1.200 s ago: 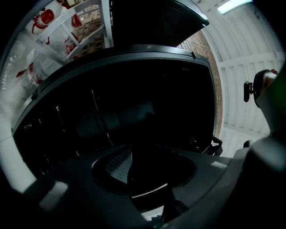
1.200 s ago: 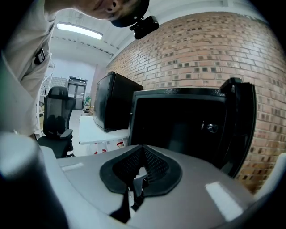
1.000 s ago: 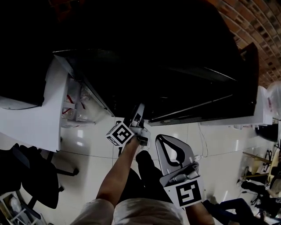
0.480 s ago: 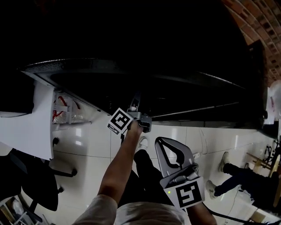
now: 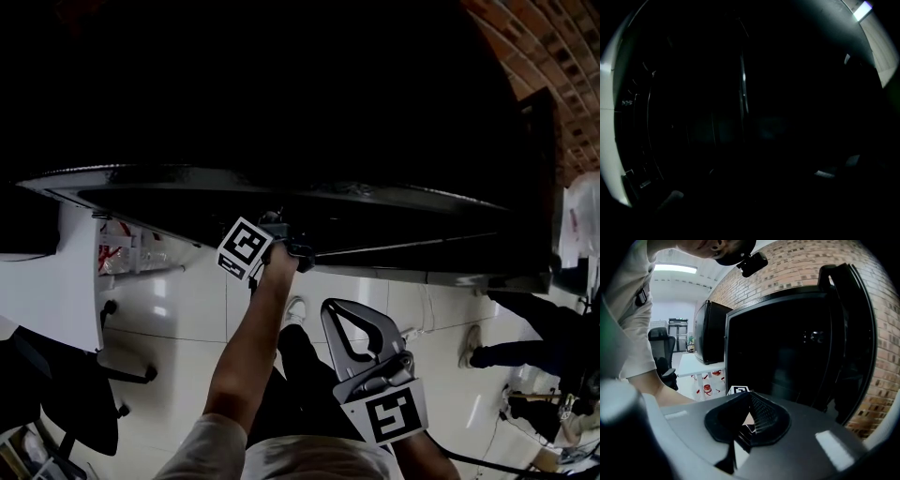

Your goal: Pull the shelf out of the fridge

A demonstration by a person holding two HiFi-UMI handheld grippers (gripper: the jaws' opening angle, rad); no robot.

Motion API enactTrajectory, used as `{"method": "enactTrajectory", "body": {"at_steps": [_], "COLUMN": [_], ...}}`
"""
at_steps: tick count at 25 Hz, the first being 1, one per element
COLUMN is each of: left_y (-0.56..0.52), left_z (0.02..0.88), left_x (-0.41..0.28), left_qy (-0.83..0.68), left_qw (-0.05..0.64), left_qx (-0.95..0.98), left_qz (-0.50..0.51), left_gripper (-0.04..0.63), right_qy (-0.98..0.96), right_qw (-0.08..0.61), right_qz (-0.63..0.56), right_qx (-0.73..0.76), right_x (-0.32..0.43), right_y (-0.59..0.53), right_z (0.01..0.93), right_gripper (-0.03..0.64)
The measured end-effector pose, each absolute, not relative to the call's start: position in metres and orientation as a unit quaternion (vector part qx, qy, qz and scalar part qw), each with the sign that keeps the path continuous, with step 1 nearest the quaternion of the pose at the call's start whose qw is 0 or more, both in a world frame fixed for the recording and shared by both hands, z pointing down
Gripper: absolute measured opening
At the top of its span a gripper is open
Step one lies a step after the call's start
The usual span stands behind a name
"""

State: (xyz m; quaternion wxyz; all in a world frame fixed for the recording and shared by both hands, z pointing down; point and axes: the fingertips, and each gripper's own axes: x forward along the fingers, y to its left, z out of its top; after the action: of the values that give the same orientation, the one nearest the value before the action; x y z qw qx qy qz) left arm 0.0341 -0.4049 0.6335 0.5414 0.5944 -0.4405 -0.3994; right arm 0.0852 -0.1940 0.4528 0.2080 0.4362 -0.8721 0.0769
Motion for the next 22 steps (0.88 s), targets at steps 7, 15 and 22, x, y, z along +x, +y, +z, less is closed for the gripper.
{"method": "enactTrajectory", "body": {"at_steps": [7,15,22], "left_y": [-0.394,-0.358,-0.317], "left_z": [0.632,0.620,0.592], "left_x": [0.031,0.031,0.029], "left_qy": [-0.429,-0.414,-0.383], "left_qw": [0.552,0.554,0.560], "left_qx": [0.589,0.602,0.603], "left_qz": [-0.405,-0.400,-0.420], "left_gripper": [0.005,0.004,0.006], "right_qy": [-0.874,-0.874,-0.871], "right_qw": [0.206,0.205,0.195], "right_qz": [0.085,0.083,0.073], "right_qx": [0.431,0.434,0.445], "right_x": [0.089,0.083,0.082], "right_y": [-0.188,-0.169,-0.152], "right_z": [0.451,0.445,0.428], "right_gripper": [0.005,0.005,0.005]}}
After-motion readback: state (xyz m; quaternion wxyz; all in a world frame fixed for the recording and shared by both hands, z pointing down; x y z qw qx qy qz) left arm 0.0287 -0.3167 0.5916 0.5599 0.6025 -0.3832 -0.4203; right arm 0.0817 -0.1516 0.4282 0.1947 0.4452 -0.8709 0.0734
